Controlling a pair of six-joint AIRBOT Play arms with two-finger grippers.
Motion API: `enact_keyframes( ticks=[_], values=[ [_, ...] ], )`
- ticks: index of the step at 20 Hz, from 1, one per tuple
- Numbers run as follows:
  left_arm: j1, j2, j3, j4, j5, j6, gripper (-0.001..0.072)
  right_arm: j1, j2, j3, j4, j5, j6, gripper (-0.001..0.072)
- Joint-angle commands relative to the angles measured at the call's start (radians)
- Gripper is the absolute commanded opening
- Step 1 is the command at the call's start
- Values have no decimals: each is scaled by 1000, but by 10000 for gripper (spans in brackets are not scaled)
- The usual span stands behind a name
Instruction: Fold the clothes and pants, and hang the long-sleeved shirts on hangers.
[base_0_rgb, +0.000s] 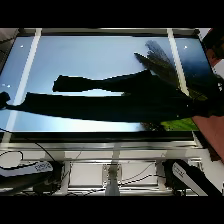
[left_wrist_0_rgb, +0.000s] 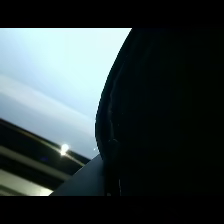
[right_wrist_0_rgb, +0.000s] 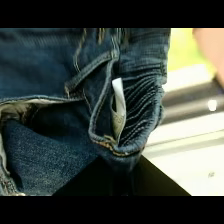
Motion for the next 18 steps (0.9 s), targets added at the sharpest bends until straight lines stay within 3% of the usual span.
enact_keyframes(
  ticks=[1,9,10,11,12,13,14,18],
  values=[
    [1,-1,-94,162,-40,-3,29,0,79,-160,-1,47,20,35],
    [1,-1,-198,224,32,-8,31,0,91,-324,3,47,58,37],
    [-1,-1,-198,224,32,-8,32,0,91,-323,3,47,59,95],
    [-2,-1,-198,224,32,-7,35,0,91,-322,0,52,59,327],
    [-2,-1,-198,225,31,-7,121,0,91,-322,0,63,58,611],
    [-2,-1,-198,225,31,-7,369,0,91,-322,-2,75,54,686],
    [-2,-1,-198,224,31,-7,677,0,91,-322,-5,82,54,686],
    [-14,0,-193,225,32,-7,699,0,91,-279,-9,53,22,676]
  ],
)
